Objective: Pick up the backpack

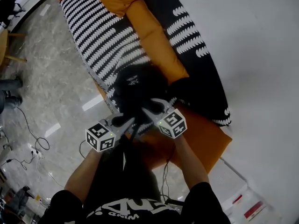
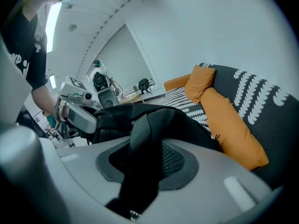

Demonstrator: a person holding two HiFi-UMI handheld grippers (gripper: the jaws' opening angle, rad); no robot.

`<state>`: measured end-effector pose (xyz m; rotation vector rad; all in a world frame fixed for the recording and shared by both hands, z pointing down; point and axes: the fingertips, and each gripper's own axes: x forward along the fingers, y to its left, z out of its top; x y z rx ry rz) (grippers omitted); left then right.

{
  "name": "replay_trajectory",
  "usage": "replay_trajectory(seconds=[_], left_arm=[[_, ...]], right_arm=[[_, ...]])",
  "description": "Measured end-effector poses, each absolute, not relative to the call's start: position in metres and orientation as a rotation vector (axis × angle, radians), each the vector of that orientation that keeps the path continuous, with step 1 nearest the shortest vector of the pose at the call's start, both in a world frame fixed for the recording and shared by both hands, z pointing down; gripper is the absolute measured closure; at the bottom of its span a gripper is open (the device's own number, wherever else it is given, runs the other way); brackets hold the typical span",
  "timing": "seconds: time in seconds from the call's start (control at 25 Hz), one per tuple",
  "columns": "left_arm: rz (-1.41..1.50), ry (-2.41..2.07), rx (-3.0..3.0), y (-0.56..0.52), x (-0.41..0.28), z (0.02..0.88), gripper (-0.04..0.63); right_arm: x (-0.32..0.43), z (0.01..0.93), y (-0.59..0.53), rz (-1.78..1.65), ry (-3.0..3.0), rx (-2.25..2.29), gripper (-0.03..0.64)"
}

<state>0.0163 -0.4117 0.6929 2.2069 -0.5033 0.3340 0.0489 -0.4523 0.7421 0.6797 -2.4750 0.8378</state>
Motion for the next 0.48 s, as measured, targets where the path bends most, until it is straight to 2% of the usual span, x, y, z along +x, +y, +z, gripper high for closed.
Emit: replay_trajectory(seconds=[0.04, 0.08, 0.48], left_arm=[[0.323, -0.509, 2.209, -0.413, 0.017, 0.689, 0.577], [0.318, -0.511, 2.217, -0.415, 0.017, 0.684, 0.578], [0.358, -0.482, 2.353, -0.408, 0.037, 0.622, 0.586]], right_arm=[[0.049, 0.737, -0.452, 0.829, -2.490, 0.696, 0.512], [0.049, 0.730, -0.453, 0.815, -2.504, 0.719, 0.532], [0.078, 0.653, -0.446, 0.680, -2.556, 1.004, 0.555]])
